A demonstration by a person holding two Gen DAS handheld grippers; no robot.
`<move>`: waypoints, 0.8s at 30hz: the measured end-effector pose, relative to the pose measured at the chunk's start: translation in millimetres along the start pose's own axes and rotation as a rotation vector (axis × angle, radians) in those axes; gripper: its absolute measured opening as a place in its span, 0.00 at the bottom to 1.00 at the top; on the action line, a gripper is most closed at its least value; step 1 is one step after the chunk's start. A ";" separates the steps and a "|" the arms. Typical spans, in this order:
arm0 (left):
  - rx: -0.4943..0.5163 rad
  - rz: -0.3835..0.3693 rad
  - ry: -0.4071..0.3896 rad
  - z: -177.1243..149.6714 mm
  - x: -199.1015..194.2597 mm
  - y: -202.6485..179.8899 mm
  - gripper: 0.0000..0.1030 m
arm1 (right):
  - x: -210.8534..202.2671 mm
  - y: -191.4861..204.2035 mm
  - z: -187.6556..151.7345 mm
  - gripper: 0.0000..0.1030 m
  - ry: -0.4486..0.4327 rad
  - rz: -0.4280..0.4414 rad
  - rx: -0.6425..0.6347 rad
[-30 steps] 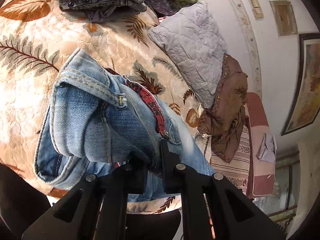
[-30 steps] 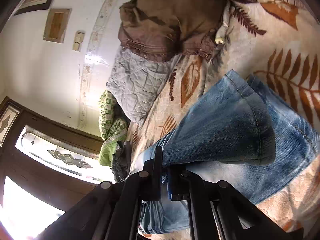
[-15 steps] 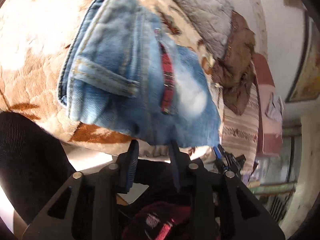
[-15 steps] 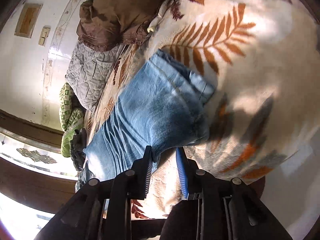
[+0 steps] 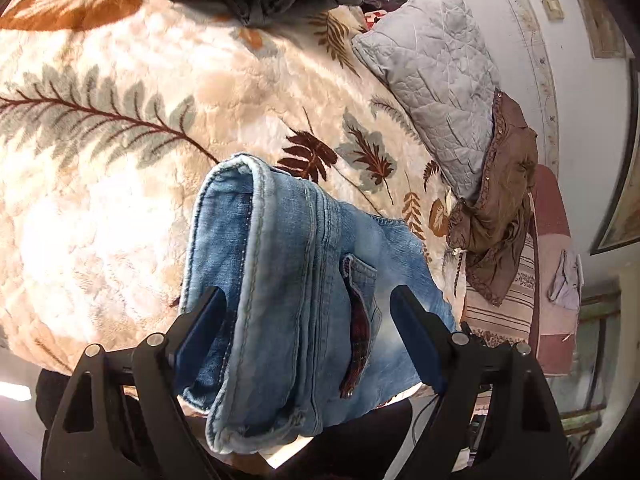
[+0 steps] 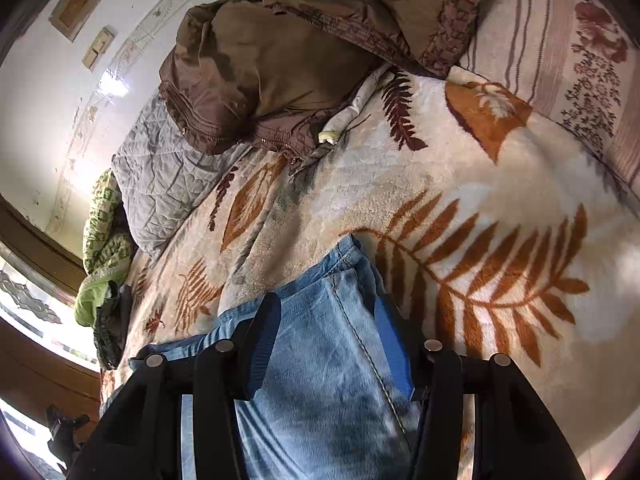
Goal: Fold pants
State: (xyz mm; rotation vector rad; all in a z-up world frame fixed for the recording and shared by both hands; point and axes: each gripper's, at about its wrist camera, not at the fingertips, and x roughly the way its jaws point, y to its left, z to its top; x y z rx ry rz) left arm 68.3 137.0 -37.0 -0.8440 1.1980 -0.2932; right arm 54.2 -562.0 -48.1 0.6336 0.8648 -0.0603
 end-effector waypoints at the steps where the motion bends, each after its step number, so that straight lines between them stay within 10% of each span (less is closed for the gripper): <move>1: 0.001 -0.009 0.010 -0.7 5.9 -1.0 0.80 | 10.3 5.0 1.9 0.50 0.030 -0.032 -0.039; 3: 0.014 -0.048 0.024 -1.5 15.2 -12.9 0.57 | 24.5 17.2 6.4 0.07 0.085 -0.058 -0.131; 8: 0.131 -0.017 -0.039 -16.2 11.0 -44.2 0.44 | -17.6 27.0 32.3 0.07 -0.111 0.006 -0.148; 14: 0.012 0.014 -0.005 -19.4 40.1 -2.7 0.44 | 47.2 -4.9 19.8 0.13 0.038 -0.181 -0.126; 24: 0.055 -0.003 0.007 -30.4 22.7 -10.6 0.43 | -0.4 5.7 4.3 0.24 -0.110 -0.192 -0.089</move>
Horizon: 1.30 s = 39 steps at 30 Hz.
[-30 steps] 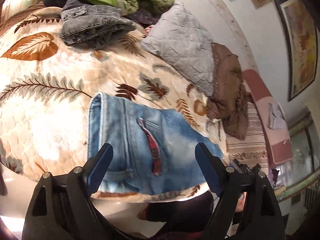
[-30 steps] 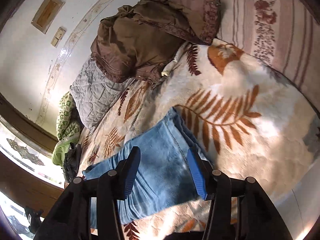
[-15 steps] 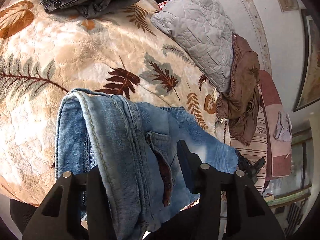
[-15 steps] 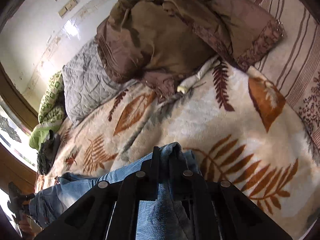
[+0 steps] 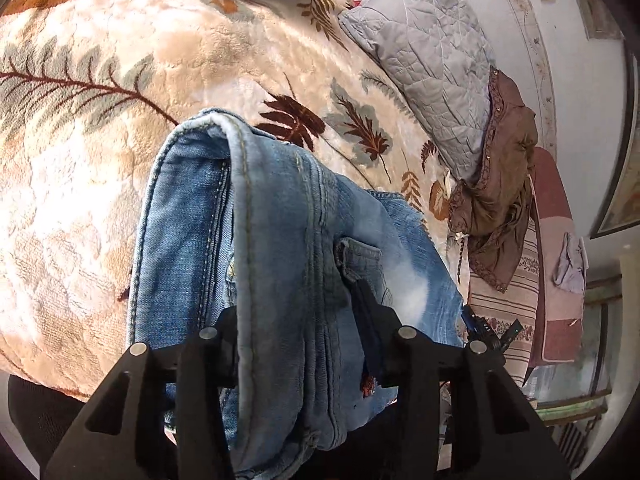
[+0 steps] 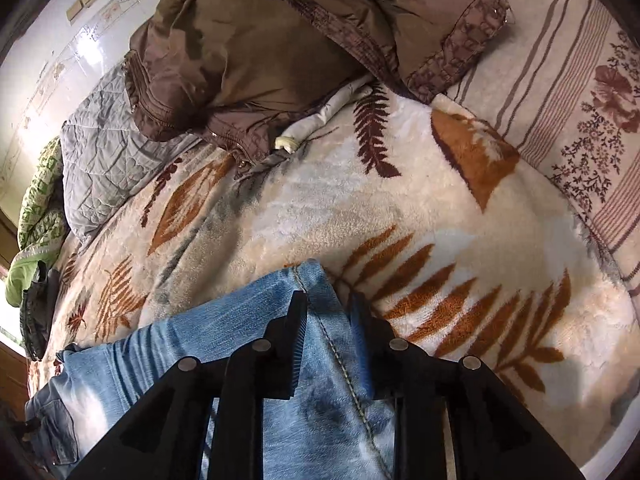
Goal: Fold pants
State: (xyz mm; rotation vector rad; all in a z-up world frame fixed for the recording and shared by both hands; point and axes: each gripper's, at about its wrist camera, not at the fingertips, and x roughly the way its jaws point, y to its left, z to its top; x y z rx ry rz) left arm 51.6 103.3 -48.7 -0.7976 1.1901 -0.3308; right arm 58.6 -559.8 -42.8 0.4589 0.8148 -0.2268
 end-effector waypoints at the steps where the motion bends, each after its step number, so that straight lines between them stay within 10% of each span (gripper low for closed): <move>1: 0.005 -0.002 0.003 -0.5 -2.0 -1.4 0.46 | -7.8 2.8 0.5 0.24 -0.019 0.010 -0.001; 14: 0.042 0.019 -0.003 4.1 -31.3 -13.2 0.69 | -12.8 118.2 -38.4 0.41 0.070 0.278 -0.100; 23: 0.087 0.143 -0.064 5.5 -44.7 -8.3 0.75 | -6.4 135.6 -46.1 0.56 0.136 0.272 -0.134; 39: 0.087 0.104 0.001 37.8 -18.5 -10.8 0.79 | 60.6 187.5 -19.3 0.61 0.323 0.328 -0.231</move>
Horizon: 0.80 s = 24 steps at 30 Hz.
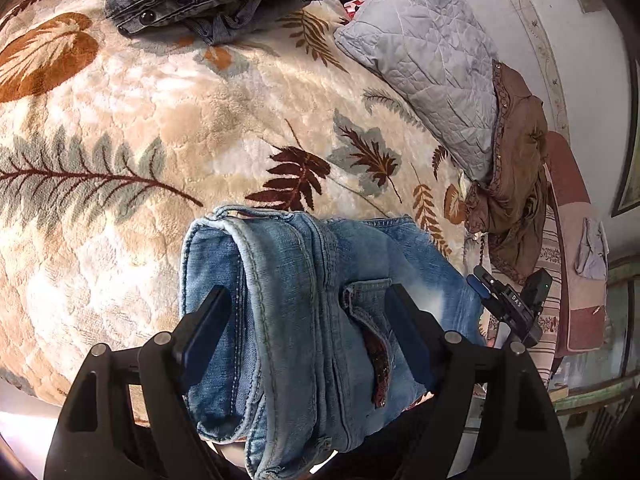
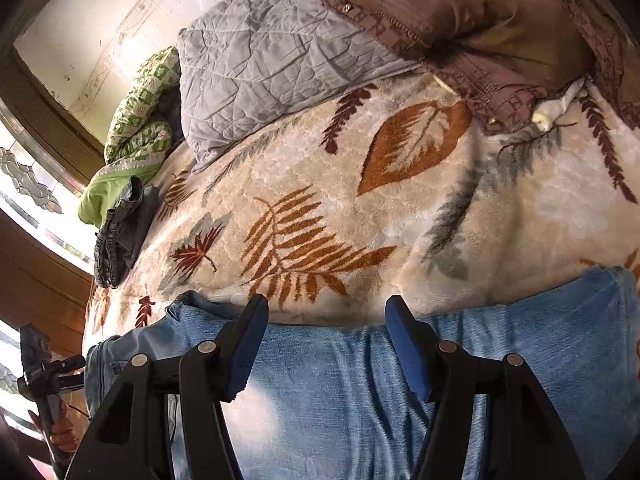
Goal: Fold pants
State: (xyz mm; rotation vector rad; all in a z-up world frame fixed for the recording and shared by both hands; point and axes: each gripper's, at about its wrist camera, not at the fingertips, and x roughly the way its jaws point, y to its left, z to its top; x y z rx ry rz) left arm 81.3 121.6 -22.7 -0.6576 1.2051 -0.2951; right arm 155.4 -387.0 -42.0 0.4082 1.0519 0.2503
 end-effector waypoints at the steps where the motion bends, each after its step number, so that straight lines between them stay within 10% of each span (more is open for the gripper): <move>1: 0.001 0.000 0.012 0.6 4.2 0.3 0.79 | 7.8 5.0 -1.5 0.61 0.035 -0.018 -0.033; 7: 0.107 0.070 0.065 -21.1 17.4 -4.6 0.79 | 14.9 68.0 -45.2 0.57 0.155 -0.038 -0.436; 16: 0.013 -0.005 0.050 4.6 30.4 -2.1 0.78 | 70.6 130.1 -16.3 0.60 0.107 0.026 -0.430; 18: 0.045 -0.002 0.047 2.3 32.5 -6.5 0.62 | 95.3 146.3 -21.4 0.54 0.144 0.019 -0.490; 19: 0.076 -0.004 0.048 0.3 32.6 -11.1 0.31 | 104.4 156.9 -27.5 0.40 0.159 -0.020 -0.562; 20: 0.107 -0.011 0.051 -1.9 30.5 -15.7 0.14 | 109.3 166.0 -33.2 0.04 0.166 -0.067 -0.632; 24: 0.205 0.058 -0.094 -8.2 11.8 -25.9 0.14 | 80.6 169.1 -14.7 0.01 0.032 -0.043 -0.595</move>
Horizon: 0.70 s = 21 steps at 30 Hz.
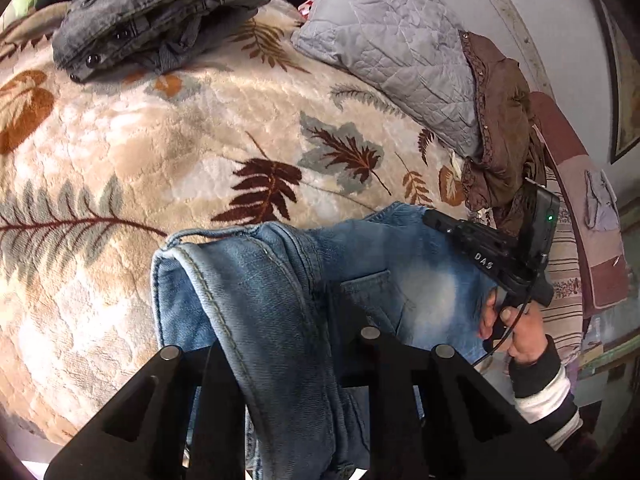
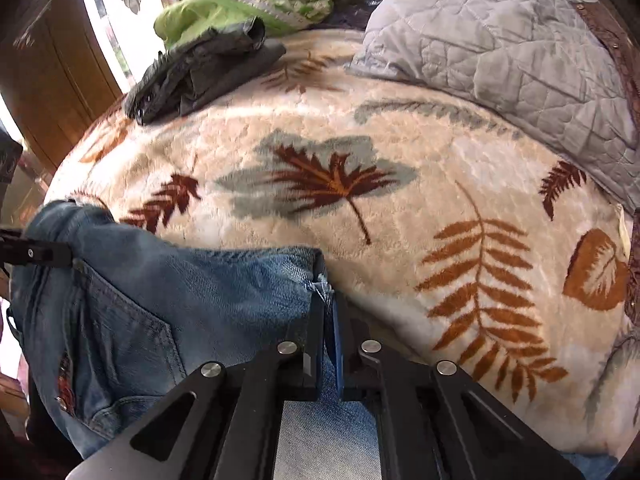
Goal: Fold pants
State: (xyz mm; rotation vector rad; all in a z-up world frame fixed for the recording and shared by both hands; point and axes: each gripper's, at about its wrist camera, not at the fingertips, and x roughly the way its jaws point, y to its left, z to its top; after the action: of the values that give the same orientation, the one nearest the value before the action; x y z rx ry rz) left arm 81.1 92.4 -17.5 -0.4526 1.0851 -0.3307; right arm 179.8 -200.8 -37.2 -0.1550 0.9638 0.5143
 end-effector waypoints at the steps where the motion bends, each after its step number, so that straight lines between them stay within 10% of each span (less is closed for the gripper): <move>1: 0.019 0.047 -0.003 -1.2 6.8 1.0 0.16 | -1.1 -6.9 2.1 0.01 -0.015 0.006 0.035; 5: -0.023 0.090 0.064 -4.1 37.4 19.4 0.26 | 44.5 -9.0 -8.6 0.03 0.120 -0.045 0.044; 9: -0.131 -0.012 0.058 -3.9 2.4 32.3 0.27 | 17.3 -9.9 -7.0 0.19 0.034 -0.041 0.131; 16: -0.202 -0.092 0.012 -68.8 -67.4 17.8 0.75 | -63.0 12.0 -57.9 0.48 -0.057 0.265 0.244; 21: -0.364 -0.265 0.117 -118.1 -51.0 12.6 0.75 | -76.4 54.0 -103.2 0.50 -0.014 0.344 0.198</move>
State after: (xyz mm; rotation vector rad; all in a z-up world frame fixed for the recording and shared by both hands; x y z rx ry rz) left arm -46.8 104.8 -30.8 -0.9153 1.2064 -0.3980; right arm 41.7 -216.5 -28.5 0.1963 1.0270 0.7293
